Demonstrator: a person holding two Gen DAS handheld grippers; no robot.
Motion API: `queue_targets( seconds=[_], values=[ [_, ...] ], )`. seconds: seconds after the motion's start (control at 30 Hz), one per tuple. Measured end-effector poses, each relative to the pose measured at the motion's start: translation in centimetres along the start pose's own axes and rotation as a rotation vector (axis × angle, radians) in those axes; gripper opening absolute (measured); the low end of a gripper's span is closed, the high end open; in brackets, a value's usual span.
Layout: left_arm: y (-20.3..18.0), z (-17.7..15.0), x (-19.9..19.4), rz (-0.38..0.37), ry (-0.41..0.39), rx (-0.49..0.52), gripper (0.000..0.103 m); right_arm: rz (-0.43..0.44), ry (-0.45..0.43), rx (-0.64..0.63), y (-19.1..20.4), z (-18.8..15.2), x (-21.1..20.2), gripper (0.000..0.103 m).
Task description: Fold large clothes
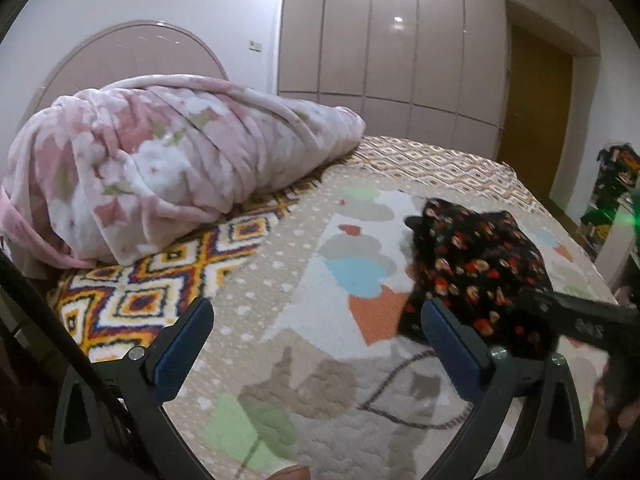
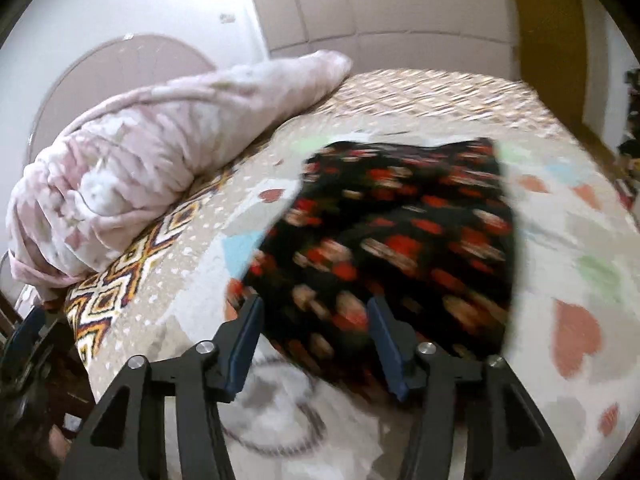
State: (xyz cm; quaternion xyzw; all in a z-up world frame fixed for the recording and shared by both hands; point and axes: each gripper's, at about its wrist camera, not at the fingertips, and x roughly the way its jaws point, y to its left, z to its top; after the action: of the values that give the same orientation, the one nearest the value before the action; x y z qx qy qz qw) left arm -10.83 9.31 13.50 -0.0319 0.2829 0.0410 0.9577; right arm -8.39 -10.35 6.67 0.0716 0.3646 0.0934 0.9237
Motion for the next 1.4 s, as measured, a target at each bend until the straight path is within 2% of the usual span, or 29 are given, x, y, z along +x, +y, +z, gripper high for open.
queue_targets(
  seconds=[0.17, 0.33, 0.53, 0.8, 1.13, 1.4],
  values=[
    [-2.6, -1.7, 0.0, -0.050, 0.054, 0.043, 0.103, -0.209, 0.022, 0.036, -3.0, -4.2, -2.4, 0.062],
    [-5.1, -3.5, 0.4, -0.093, 0.114, 0.101, 0.103, -0.275, 0.106, 0.074, -4.9, -7.7, -2.6, 0.066],
    [-6.4, -5.0, 1.3, -0.132, 0.186, 0.119, 0.103, -0.310, 0.141, 0.067, -5.5, -9.6, -2.3, 0.067],
    [-6.5, -6.4, 3.2, -0.077, 0.265, 0.135, 0.103, -0.342, 0.154, 0.017, -4.3, -9.9, -1.4, 0.069],
    [-5.7, -9.3, 6.7, -0.075, 0.412, 0.106, 0.103, -0.353, 0.187, 0.017, -4.4, -10.4, -0.2, 0.070],
    [-5.9, -10.0, 7.6, -0.058, 0.423, 0.134, 0.103, -0.352, 0.193, 0.017, -4.3, -10.6, 0.1, 0.070]
  ],
)
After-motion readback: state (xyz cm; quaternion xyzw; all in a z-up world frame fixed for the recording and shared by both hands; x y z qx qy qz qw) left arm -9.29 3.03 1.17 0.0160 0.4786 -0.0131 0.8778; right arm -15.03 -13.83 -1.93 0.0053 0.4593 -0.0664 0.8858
